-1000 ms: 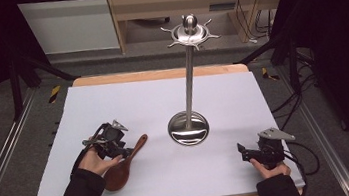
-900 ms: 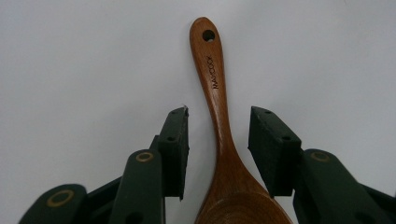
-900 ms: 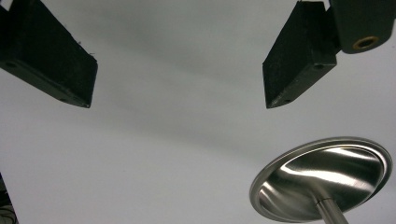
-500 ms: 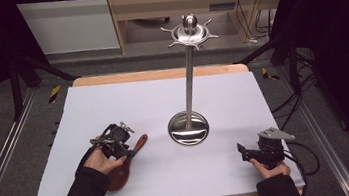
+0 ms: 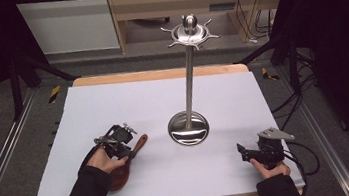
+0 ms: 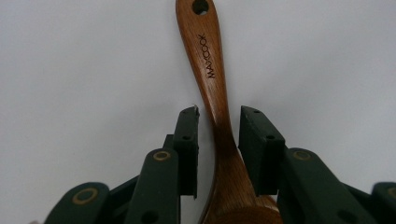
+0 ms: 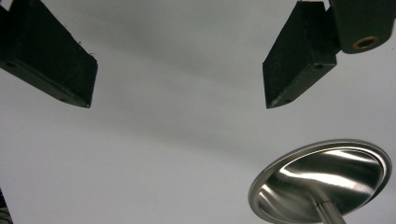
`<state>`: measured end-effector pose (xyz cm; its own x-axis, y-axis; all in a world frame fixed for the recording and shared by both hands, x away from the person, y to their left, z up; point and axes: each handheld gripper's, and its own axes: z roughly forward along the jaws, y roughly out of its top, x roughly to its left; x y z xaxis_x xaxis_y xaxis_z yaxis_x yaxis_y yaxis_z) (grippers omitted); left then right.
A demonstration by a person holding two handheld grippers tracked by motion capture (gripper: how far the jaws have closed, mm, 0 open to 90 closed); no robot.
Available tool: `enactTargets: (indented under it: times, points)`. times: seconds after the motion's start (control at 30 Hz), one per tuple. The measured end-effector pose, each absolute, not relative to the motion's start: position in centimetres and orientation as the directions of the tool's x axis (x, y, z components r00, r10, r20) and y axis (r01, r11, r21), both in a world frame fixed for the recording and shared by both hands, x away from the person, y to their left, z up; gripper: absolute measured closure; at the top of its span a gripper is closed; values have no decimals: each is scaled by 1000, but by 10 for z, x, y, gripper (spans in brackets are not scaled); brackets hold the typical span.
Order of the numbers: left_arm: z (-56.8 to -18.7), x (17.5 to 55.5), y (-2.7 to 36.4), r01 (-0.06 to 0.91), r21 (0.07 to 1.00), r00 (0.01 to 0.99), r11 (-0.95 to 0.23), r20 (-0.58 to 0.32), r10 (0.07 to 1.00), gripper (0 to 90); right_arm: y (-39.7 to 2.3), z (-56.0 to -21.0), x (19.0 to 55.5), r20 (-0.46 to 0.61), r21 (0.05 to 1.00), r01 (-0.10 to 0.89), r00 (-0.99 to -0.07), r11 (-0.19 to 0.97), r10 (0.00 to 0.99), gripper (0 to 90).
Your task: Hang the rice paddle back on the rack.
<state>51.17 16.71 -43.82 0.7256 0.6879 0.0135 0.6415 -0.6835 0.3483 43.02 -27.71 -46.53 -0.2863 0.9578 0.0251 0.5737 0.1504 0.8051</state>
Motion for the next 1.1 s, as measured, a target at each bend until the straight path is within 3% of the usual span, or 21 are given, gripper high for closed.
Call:
enactTargets:
  times: [1.1]
  points:
    - [-447,516,157,689,299,688,-660,18,726,755,-277,-465,430,27,804,575,-289,151,957,105]
